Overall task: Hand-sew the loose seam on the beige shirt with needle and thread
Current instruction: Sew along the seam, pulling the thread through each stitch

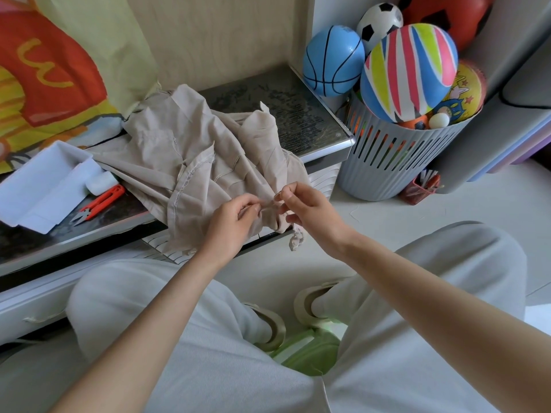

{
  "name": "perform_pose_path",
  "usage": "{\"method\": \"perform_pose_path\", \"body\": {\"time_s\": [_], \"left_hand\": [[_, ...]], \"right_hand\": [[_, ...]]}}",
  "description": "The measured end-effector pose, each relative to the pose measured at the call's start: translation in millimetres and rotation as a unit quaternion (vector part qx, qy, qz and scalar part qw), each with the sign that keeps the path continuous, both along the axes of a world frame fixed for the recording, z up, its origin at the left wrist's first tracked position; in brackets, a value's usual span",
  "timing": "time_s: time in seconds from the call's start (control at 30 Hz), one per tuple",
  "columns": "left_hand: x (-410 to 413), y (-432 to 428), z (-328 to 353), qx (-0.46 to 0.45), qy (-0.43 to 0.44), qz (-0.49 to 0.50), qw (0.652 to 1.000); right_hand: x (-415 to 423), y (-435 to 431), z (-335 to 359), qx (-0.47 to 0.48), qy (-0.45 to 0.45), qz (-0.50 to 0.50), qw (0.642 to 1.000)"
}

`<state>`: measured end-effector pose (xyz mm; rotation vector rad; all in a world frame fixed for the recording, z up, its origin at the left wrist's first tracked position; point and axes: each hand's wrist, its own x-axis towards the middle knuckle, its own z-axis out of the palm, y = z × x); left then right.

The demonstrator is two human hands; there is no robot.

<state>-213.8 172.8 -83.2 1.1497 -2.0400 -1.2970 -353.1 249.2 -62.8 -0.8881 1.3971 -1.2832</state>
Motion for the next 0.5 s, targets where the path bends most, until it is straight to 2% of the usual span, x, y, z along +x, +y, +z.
{"method": "perform_pose_path", "body": {"time_s": [0.13,0.3,0.4,0.5], "left_hand": [[-0.4,-0.4,-0.7,-0.027,-0.032,0.003,0.999],[0.0,-2.2,-1.3,-0.054,-0.042,0.020,0.997],[3.0,-4.4,-3.1,-0.058,-0.041,0.022,0.997],[4.1,-3.2,-2.4,-0.073,-0.050,0.021,0.996]], "right_hand": [[-2.0,-0.4,4.8,-0.006,-0.043,0.024,0.999],[-1.0,-1.9,8.2,0.003,-0.025,0.036,0.999],[-3.5,-0.4,6.8,0.014,0.010,0.051,0.999],[-6.2,2.3,4.2,0.034,0.086,0.074,0.993]]}}
